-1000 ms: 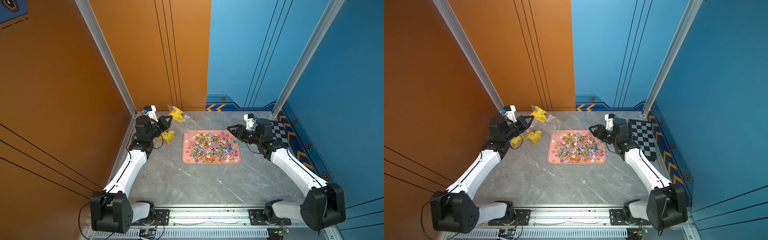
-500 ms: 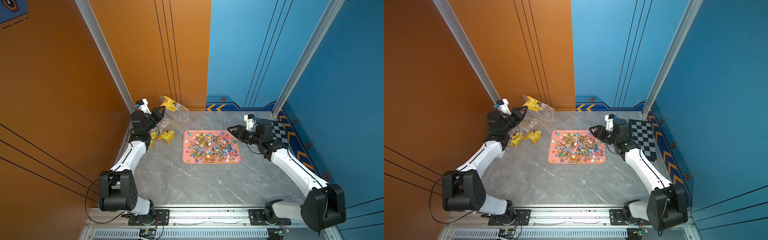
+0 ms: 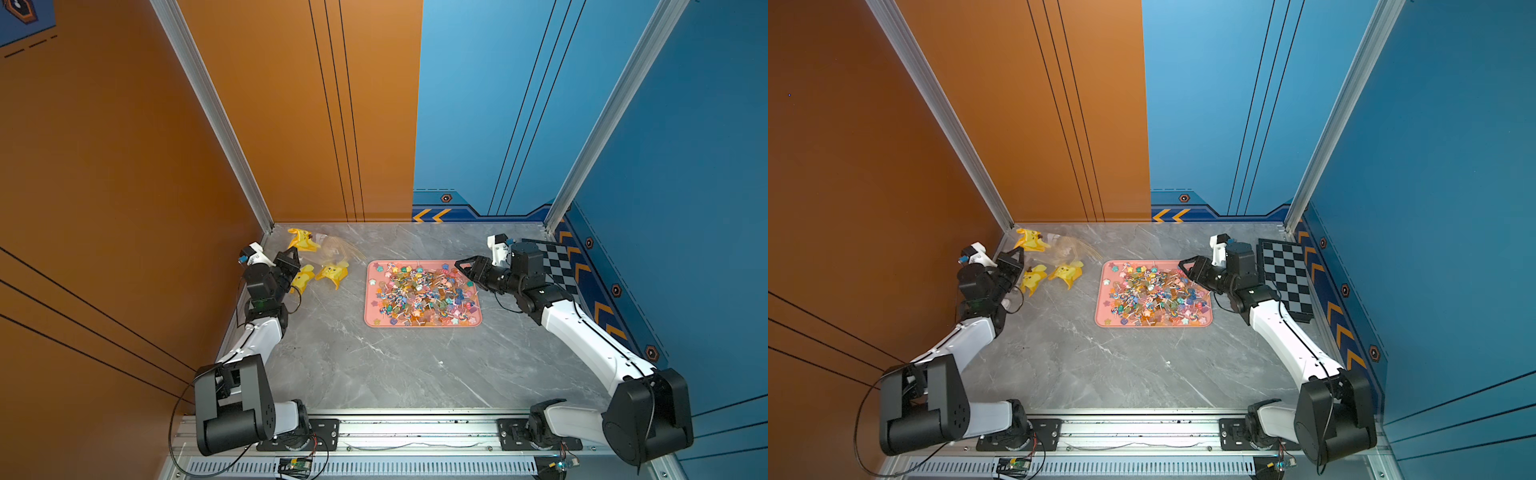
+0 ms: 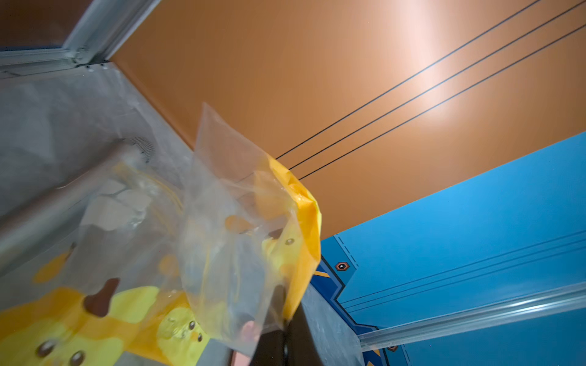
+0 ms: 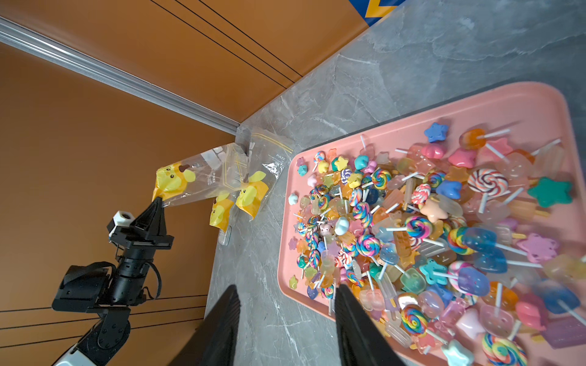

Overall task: Pour candies out of the ziploc bag
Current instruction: Place the ziploc bag in the ziploc bag.

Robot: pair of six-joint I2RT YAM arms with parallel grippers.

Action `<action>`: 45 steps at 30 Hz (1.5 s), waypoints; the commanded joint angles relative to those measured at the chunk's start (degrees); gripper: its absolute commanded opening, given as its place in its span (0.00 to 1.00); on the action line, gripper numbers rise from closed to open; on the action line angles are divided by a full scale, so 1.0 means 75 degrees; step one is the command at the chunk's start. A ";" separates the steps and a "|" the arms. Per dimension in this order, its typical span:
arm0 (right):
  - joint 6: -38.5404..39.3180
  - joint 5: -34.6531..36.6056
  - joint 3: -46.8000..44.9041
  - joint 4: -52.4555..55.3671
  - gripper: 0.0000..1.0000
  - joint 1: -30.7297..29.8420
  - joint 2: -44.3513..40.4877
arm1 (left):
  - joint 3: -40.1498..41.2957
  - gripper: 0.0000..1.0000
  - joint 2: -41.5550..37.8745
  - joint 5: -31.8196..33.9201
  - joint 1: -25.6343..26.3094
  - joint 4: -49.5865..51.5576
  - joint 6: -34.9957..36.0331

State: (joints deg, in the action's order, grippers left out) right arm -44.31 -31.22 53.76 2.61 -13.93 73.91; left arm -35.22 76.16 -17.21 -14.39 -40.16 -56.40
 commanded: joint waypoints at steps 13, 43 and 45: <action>0.0195 0.0085 0.0016 0.0264 0.51 -0.0179 -0.0210 | 0.0908 0.03 -0.0022 0.0395 -0.0179 -0.0213 -0.0036; 0.0237 0.0074 0.0069 0.0341 0.51 -0.0253 -0.0128 | 0.0296 0.70 -0.2544 0.1461 0.0137 0.3821 0.1447; 0.0237 0.0061 0.0075 0.0342 0.51 -0.0253 -0.0113 | -0.0068 0.71 -0.2729 0.1680 0.0343 0.4449 0.1694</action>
State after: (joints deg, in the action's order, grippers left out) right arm -43.64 -31.20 53.76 4.01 -15.49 73.43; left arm -31.83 57.82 -8.10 -13.37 -14.00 -47.64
